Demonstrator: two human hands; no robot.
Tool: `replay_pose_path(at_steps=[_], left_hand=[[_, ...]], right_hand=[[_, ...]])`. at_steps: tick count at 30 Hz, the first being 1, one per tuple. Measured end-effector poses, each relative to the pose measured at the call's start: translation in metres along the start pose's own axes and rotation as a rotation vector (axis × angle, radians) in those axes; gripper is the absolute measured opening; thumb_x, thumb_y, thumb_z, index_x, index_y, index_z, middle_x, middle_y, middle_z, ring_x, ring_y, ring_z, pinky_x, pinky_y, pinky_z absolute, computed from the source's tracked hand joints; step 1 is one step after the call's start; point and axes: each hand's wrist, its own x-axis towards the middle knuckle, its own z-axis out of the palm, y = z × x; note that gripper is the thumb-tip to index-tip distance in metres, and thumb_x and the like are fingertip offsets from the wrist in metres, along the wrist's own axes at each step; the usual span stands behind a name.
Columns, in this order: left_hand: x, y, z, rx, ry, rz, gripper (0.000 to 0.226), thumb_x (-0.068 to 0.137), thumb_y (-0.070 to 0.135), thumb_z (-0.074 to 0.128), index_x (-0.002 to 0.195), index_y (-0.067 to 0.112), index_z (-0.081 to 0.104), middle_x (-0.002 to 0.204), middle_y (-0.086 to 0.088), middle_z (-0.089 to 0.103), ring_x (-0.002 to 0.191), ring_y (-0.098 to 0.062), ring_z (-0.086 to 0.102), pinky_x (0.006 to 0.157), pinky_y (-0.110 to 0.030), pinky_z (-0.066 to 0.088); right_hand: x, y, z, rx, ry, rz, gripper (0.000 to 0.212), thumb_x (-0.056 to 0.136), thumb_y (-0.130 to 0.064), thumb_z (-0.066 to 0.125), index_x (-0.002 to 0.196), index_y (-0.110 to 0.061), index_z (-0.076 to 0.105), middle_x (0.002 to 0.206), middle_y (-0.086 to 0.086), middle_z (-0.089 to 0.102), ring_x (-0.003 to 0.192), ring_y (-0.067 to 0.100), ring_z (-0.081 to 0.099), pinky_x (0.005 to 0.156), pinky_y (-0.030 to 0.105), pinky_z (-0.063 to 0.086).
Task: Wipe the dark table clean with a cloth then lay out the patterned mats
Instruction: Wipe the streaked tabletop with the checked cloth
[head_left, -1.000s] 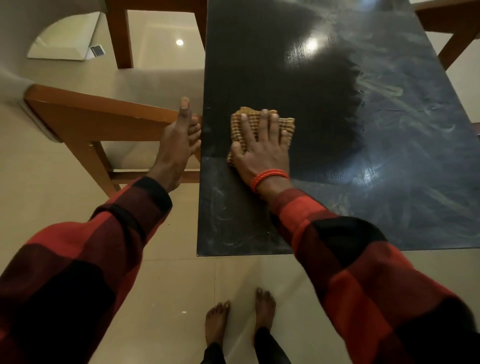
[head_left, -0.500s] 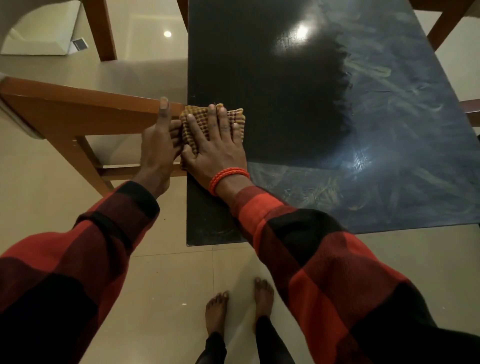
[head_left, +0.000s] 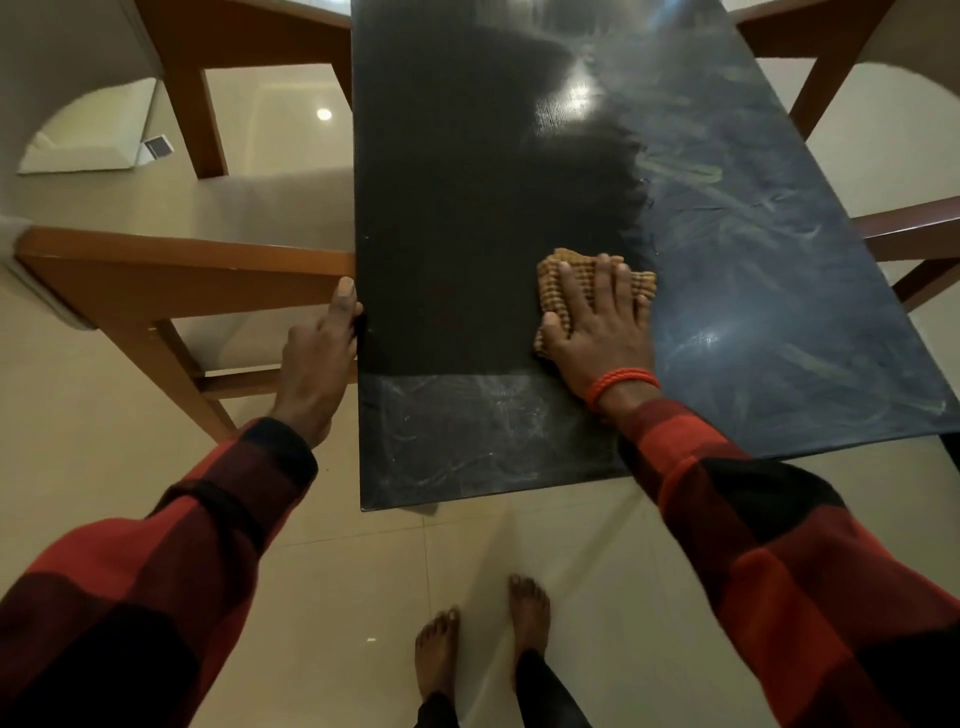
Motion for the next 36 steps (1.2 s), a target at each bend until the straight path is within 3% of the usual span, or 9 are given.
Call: replay_pose_path(at_steps=[7,11,14,17,22,26,30,33,36], left_hand=[[0.0,-0.001,0.003,0.018,0.03,-0.008,0.039,0.098,0.063,0.041,0.087,0.034,0.065,0.08,0.031,0.071,0.087,0.006,0.064,0.078,-0.023,0.046],[0.002,-0.004,0.003,-0.034,0.035,-0.016,0.047,0.101,0.059,0.037,0.122,0.025,0.063,0.115,0.017,0.069,0.106,0.001,0.061,0.089,-0.021,0.046],[0.0,-0.003,0.005,-0.03,0.05,-0.013,0.037,0.101,0.061,0.036,0.093,0.037,0.062,0.082,0.032,0.068,0.088,0.011,0.062,0.081,-0.021,0.045],[-0.005,0.002,0.006,-0.077,0.026,-0.018,0.037,0.099,0.064,0.035,0.089,0.037,0.058,0.075,0.036,0.067,0.077,0.017,0.063,0.076,-0.019,0.044],[-0.01,-0.004,-0.003,-0.121,-0.034,-0.012,0.068,0.097,0.069,0.034,0.14,0.018,0.051,0.137,0.005,0.059,0.106,0.001,0.06,0.091,-0.02,0.045],[-0.014,-0.009,-0.01,-0.151,-0.044,-0.059,0.086,0.095,0.073,0.033,0.151,0.008,0.038,0.15,-0.012,0.049,0.127,-0.016,0.055,0.094,-0.023,0.046],[-0.039,-0.011,-0.009,-0.189,-0.013,-0.068,0.083,0.095,0.073,0.034,0.147,0.01,0.044,0.131,0.001,0.064,0.115,-0.006,0.063,0.094,-0.023,0.049],[-0.063,-0.021,-0.012,-0.199,-0.005,-0.089,0.059,0.096,0.071,0.034,0.123,0.026,0.061,0.104,0.018,0.071,0.102,0.002,0.068,0.087,-0.02,0.05],[-0.085,-0.027,-0.014,-0.238,0.011,-0.129,0.065,0.093,0.073,0.037,0.125,0.023,0.062,0.116,0.011,0.071,0.109,-0.004,0.067,0.094,-0.026,0.052]], right_hand=[[-0.016,0.042,-0.003,-0.001,0.012,0.124,0.066,0.099,-0.056,0.027,0.158,-0.038,0.002,0.168,0.005,-0.008,0.154,0.027,-0.01,0.123,0.053,-0.003],[-0.018,0.03,-0.002,0.011,0.014,0.171,0.065,0.1,-0.053,0.026,0.159,-0.037,0.003,0.167,0.006,-0.009,0.153,0.029,-0.011,0.122,0.055,-0.003],[-0.024,0.009,0.001,0.013,0.015,0.144,0.065,0.1,-0.053,0.026,0.159,-0.037,0.003,0.167,0.007,-0.008,0.153,0.029,-0.011,0.122,0.056,-0.003],[-0.031,-0.026,0.006,0.018,0.018,0.07,0.067,0.097,-0.054,0.027,0.158,-0.037,0.006,0.168,0.008,-0.005,0.153,0.031,-0.008,0.122,0.057,-0.001],[-0.049,-0.104,0.019,0.044,-0.001,-0.1,0.07,0.095,-0.055,0.032,0.158,-0.038,0.009,0.168,0.008,-0.005,0.153,0.032,-0.007,0.121,0.059,0.001],[-0.066,-0.155,0.032,0.07,-0.018,-0.21,0.069,0.096,-0.054,0.03,0.159,-0.036,0.007,0.167,0.008,-0.008,0.153,0.032,-0.009,0.121,0.059,-0.001],[-0.088,-0.168,0.037,0.084,-0.036,-0.244,0.067,0.098,-0.055,0.026,0.159,-0.037,0.005,0.167,0.008,-0.011,0.153,0.03,-0.011,0.121,0.057,-0.004],[-0.112,-0.166,0.037,0.078,-0.06,-0.262,0.066,0.098,-0.056,0.023,0.159,-0.037,0.003,0.166,0.008,-0.015,0.153,0.028,-0.015,0.121,0.057,-0.003],[-0.138,-0.164,0.04,0.098,-0.045,-0.259,0.067,0.097,-0.054,0.024,0.159,-0.037,0.003,0.166,0.008,-0.016,0.152,0.027,-0.017,0.121,0.057,-0.001]])
